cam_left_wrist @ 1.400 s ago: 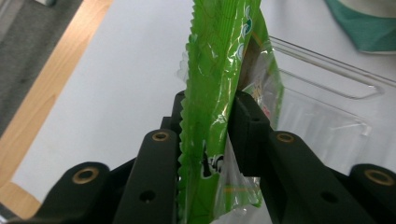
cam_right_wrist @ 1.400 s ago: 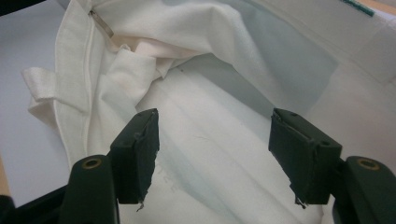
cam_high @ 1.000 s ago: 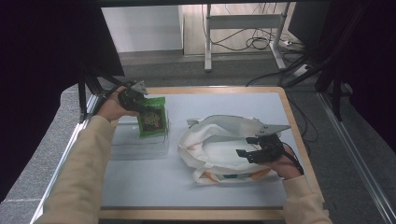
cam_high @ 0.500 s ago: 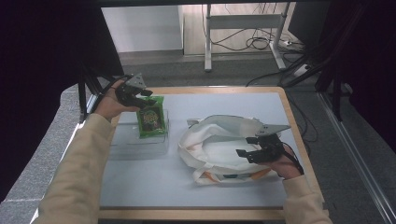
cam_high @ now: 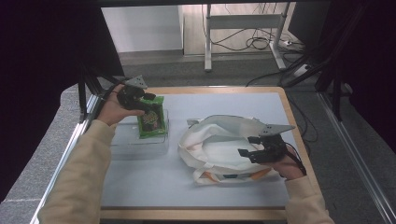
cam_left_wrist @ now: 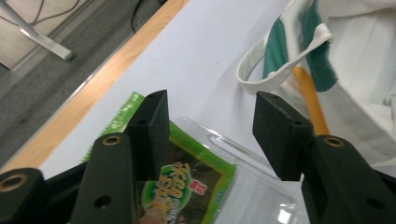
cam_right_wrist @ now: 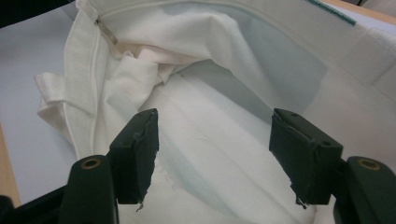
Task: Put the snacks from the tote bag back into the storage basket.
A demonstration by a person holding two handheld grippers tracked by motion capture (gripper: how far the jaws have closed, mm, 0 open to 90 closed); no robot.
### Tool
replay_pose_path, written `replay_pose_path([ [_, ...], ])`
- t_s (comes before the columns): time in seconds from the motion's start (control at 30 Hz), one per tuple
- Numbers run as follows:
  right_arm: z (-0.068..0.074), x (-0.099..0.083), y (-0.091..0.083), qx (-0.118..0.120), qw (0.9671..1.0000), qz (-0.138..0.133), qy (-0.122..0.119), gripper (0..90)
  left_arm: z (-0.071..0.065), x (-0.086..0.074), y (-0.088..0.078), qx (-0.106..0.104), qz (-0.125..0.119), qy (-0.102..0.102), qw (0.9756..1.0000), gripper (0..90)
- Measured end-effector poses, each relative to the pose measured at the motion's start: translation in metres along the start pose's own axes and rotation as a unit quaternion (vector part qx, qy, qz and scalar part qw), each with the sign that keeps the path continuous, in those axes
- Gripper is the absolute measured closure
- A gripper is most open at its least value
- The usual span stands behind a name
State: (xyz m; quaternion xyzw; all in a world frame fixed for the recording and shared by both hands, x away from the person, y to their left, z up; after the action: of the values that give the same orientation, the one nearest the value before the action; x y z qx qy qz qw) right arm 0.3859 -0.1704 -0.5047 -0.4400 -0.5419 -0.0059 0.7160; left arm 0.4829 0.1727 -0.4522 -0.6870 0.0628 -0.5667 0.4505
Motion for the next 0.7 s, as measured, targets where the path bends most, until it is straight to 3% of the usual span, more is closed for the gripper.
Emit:
replay_pose_path([
  [0.33, -0.003, -0.004, -0.006, -0.006, 1.0, -0.001, 0.004, 32.6, -0.027, -0.007, -0.006, -0.013, -0.032, -0.037, 0.9987, 45.5],
  [0.7, 0.001, 0.0, -0.01, -0.012, 0.9999, -0.005, -0.001, 32.6, -0.083, -0.019, -0.01, -0.028, -0.07, -0.054, 0.9957, 45.9],
])
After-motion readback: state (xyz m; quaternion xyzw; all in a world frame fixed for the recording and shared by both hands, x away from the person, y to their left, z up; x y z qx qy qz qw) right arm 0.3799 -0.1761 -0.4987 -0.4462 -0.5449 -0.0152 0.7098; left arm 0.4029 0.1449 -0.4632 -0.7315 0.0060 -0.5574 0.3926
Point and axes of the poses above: each handheld gripper's, and its own axes: y roughly forward along the jaws, x roughly out of its top, z roughly to its left, the point moved 10 cm from there along y, roughly forward along the jaws, and after that the axes turned 3 degrees about -x, right-handed, at the moved point
